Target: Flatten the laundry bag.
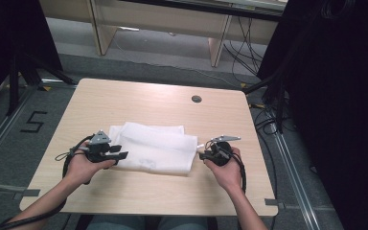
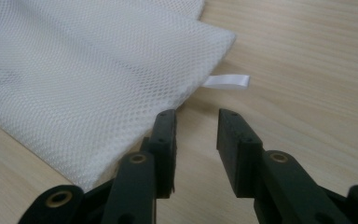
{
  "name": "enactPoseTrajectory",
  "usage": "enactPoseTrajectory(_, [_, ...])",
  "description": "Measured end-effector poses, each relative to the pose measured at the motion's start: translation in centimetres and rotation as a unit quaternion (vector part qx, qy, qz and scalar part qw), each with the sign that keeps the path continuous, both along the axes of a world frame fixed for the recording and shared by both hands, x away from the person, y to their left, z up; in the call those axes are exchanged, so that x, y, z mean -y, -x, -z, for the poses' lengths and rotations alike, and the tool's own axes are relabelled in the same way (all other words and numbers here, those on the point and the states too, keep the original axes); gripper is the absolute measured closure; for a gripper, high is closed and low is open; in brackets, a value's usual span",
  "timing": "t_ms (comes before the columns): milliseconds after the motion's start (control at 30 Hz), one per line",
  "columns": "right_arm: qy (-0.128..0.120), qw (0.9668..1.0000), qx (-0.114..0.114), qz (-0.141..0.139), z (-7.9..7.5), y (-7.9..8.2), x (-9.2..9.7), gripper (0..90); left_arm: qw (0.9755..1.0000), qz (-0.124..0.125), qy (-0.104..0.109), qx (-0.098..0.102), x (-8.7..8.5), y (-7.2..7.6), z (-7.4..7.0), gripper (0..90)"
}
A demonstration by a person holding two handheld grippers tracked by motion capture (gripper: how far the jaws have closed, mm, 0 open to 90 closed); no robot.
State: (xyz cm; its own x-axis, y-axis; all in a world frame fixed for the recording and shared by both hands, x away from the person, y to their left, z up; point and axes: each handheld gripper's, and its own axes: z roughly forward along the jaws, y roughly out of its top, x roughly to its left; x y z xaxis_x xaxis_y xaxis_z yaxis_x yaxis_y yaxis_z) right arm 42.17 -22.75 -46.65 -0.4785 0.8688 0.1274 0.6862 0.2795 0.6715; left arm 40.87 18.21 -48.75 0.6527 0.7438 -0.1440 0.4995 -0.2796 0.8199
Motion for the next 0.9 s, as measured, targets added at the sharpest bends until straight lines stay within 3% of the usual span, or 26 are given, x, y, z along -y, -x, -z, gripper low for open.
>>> enactPoseTrajectory(33, [-0.005, 0.9999, -0.013, 0.006, -0.2, 0.2, 0.1, 67.4, 1.0000, 0.000, 0.002, -0.001, -0.1, 0.0, -0.1, 55.0])
enactPoseTrajectory(167, [-0.010, 0.9998, -0.012, 0.011, -0.3, 0.1, 0.2, 64.1, 1.0000, -0.002, 0.007, 0.006, -0.3, 0.0, -0.1, 53.1])
enactPoseTrajectory(200, [-0.006, 1.0000, 0.003, 0.000, -0.3, -0.1, 0.3, 63.5, 1.0000, 0.000, 0.008, 0.002, -0.4, 0.1, -0.2, 52.9])
enactPoseTrajectory(267, [-0.007, 1.0000, -0.002, 0.003, -0.5, 0.0, 0.2, 62.4, 0.9999, 0.000, 0.010, 0.004, -0.5, 0.1, -0.1, 52.4])
enactPoseTrajectory(300, [-0.005, 0.9999, 0.009, 0.000, -0.5, -0.1, 0.1, 61.8, 1.0000, 0.007, 0.000, 0.002, -0.7, 0.2, -0.2, 52.1])
enactPoseTrajectory(333, [-0.007, 0.9999, 0.007, 0.012, -1.0, 0.0, -0.1, 61.1, 0.9999, 0.003, 0.010, 0.005, -0.6, 0.2, -0.1, 52.0])
enactPoseTrajectory(533, [0.002, 0.9993, 0.037, -0.003, -2.4, -0.3, -1.3, 57.0, 0.9999, 0.010, 0.009, 0.010, -0.8, 0.6, -0.2, 51.1])
enactPoseTrajectory(600, [0.004, 0.9994, 0.035, -0.003, -2.7, -0.5, -1.7, 56.2, 0.9999, 0.012, 0.009, 0.007, -0.7, 0.5, -0.2, 51.0])
enactPoseTrajectory(667, [0.020, 0.9983, 0.048, -0.027, -3.6, -1.9, -2.8, 54.0, 0.9999, 0.014, 0.007, 0.004, -0.5, 0.3, 0.0, 51.1])
enactPoseTrajectory(800, [0.042, 0.9966, 0.042, -0.057, -4.1, -5.2, -4.9, 50.5, 0.9996, 0.028, -0.006, -0.003, 0.2, 0.4, 0.3, 52.3])
enactPoseTrajectory(833, [0.041, 0.9971, 0.028, -0.057, -4.0, -5.9, -5.5, 50.3, 0.9995, 0.029, -0.007, -0.006, 0.5, 0.5, 0.4, 52.7])
enactPoseTrajectory(867, [0.041, 0.9971, 0.028, -0.057, -4.0, -5.9, -5.5, 50.3, 0.9995, 0.029, -0.007, -0.006, 0.5, 0.5, 0.4, 53.2])
enactPoseTrajectory(900, [0.047, 0.9967, 0.013, -0.065, -3.6, -7.7, -6.4, 49.4, 0.9987, 0.047, -0.020, -0.008, 0.7, 0.4, 0.5, 53.3])
